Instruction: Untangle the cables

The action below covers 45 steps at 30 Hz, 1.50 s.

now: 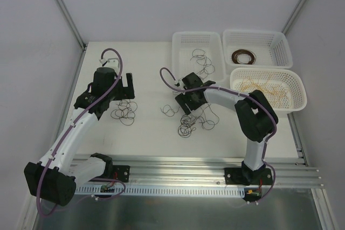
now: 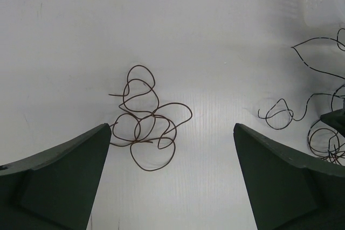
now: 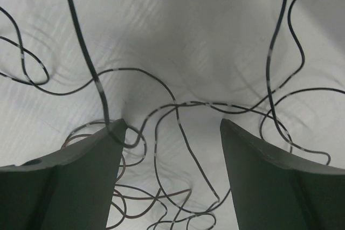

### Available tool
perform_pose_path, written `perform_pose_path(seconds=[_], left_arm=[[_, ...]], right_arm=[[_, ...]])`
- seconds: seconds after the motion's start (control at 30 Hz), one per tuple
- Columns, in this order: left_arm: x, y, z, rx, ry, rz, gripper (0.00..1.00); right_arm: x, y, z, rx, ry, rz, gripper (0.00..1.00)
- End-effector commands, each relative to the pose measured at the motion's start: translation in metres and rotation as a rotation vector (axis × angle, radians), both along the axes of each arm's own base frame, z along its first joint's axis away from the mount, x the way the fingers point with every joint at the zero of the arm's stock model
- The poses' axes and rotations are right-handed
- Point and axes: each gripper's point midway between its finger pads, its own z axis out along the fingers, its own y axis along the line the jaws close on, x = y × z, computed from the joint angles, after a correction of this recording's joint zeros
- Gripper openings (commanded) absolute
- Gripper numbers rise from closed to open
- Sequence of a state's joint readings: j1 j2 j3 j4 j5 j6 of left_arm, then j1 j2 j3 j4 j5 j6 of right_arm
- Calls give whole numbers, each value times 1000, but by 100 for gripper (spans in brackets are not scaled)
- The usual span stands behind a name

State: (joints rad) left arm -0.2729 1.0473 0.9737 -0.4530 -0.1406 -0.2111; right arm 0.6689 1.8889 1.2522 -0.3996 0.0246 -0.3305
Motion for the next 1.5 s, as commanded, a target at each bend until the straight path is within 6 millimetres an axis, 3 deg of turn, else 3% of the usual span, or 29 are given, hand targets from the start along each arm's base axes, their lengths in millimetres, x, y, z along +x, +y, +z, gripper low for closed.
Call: perform_pose_path(seconds=[0.0, 0.07, 0.17, 0.2, 0.27, 0.3, 0.4, 0.57, 0.7, 0.93, 0.97, 1.07, 1.1, 1.17, 1.2, 1.3, 1.33, 1.43, 1.47], left_arm=[[3, 9, 2, 38, -24, 18, 99], [4, 12, 2, 49, -24, 27, 99], [3, 15, 3, 62, -30, 36, 99], [3, 15, 3, 62, -30, 36, 99], [3, 14, 2, 62, -27, 35, 99], [3, 14, 1, 62, -25, 35, 99], [4, 14, 0, 63, -22, 32, 99], [4, 12, -3, 61, -11, 27, 99], [4, 13, -4, 62, -8, 29, 99], [4, 11, -4, 56, -8, 21, 99], [4, 11, -4, 56, -8, 20, 99], [4, 12, -3, 58, -10, 25, 99], [4, 12, -4, 59, -7, 25, 99], [4, 12, -4, 61, -9, 24, 99], [4, 12, -3, 60, -10, 25, 99], [4, 12, -4, 60, -7, 24, 99], [4, 12, -3, 60, -10, 25, 99], [4, 13, -4, 65, -8, 29, 99], [4, 14, -3, 67, -12, 32, 99]], right_arm=[[6, 19, -1, 84, -5, -1, 74], [8, 20, -5, 91, -4, -10, 71], [8, 20, -10, 89, -1, -17, 59], [9, 19, -12, 80, -6, -21, 49], [9, 16, -14, 73, -10, -29, 37], [7, 15, -14, 70, -9, -28, 25], [4, 12, -4, 67, -31, -20, 2], [0, 3, 34, 48, -112, 3, 1], [-5, -2, 89, 88, -189, 18, 1], [-12, -18, 167, 116, -296, 16, 1], [-9, -18, 192, 140, -344, 16, 1], [-9, -24, 232, 156, -414, 16, 1], [-5, -23, 263, 192, -474, 9, 1], [-5, -24, 293, 222, -524, 14, 1], [-3, -24, 325, 260, -587, 16, 1], [1, -27, 366, 277, -659, 18, 1], [2, -30, 398, 309, -723, 7, 1], [12, -33, 434, 319, -822, -4, 1], [11, -36, 460, 350, -880, -16, 1]])
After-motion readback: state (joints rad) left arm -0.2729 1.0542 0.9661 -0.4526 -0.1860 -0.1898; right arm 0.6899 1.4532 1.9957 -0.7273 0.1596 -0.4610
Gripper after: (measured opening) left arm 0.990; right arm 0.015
